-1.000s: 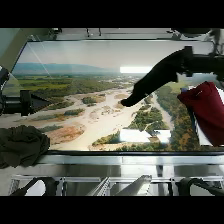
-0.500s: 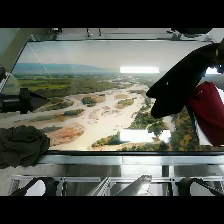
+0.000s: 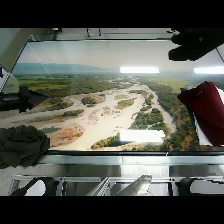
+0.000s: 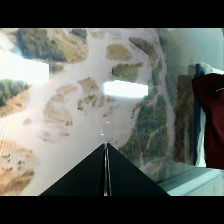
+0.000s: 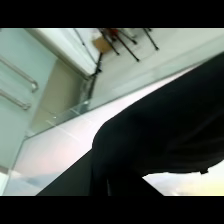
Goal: Fold the shirts.
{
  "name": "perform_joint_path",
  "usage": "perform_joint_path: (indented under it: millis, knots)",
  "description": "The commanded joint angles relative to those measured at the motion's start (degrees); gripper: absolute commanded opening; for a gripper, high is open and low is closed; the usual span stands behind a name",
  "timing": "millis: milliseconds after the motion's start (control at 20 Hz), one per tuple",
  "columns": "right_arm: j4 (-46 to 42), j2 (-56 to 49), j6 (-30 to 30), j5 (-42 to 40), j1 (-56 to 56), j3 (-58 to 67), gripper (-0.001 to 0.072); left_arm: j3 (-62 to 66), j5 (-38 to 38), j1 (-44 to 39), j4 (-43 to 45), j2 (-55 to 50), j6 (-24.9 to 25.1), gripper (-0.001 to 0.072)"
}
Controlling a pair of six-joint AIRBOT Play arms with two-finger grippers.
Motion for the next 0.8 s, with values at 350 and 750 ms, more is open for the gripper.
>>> perform_joint_path:
  millis: [350, 750]
  knots:
    - [-20.1, 21.0, 3.0, 5.4, -22.0, -42.7, 0.0016, 0.0, -0.8, -5.6, 0.1, 0.0, 0.0, 0.0017]
    - [-27.6, 35.5, 0.4, -0.6, -28.5, -66.3, 0.0018, 0.0, 1.2, -15.5, 0.1, 0.0, 0.0, 0.0017]
